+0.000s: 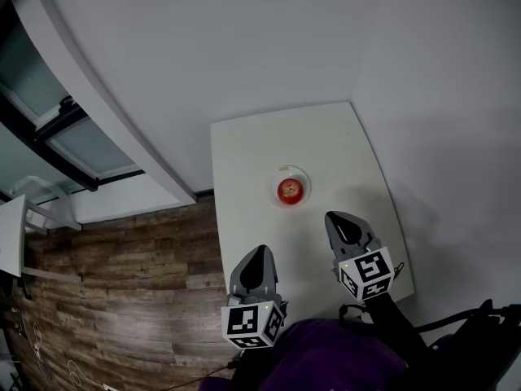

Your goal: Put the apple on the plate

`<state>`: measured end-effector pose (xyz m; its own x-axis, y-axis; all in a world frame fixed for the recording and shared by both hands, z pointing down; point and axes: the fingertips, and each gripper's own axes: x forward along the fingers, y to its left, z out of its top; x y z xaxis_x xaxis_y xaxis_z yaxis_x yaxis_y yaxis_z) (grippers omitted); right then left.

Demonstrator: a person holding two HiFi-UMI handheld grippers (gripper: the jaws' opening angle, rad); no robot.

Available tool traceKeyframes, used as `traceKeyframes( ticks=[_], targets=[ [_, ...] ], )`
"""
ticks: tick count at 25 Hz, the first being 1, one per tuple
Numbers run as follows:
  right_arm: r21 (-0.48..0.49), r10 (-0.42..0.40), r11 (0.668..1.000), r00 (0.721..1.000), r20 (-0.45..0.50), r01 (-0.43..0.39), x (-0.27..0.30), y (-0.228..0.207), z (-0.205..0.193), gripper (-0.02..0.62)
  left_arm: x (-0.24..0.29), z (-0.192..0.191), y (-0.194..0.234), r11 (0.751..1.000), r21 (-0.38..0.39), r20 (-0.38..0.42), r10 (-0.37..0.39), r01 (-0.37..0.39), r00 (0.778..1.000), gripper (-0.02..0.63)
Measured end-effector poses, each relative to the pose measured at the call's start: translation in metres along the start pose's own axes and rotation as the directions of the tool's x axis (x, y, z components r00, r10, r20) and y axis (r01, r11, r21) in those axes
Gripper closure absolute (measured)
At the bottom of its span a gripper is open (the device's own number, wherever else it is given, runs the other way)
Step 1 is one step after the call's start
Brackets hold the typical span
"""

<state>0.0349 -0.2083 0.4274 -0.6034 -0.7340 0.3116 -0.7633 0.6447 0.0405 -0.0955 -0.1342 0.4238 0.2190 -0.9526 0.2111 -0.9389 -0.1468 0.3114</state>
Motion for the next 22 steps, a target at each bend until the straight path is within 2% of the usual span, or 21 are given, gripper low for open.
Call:
traceKeyframes(
  ticks=[22],
  targets=[
    [-0.024, 0.002, 1.0, 1.0, 0.008, -0.002, 0.0005, 0.0, 0.0062, 0.584, 0.0016, 0.0017, -0.001, 1.0, 0.004, 0.007, -0.001, 0.001, 1.0, 0.601]
  ],
)
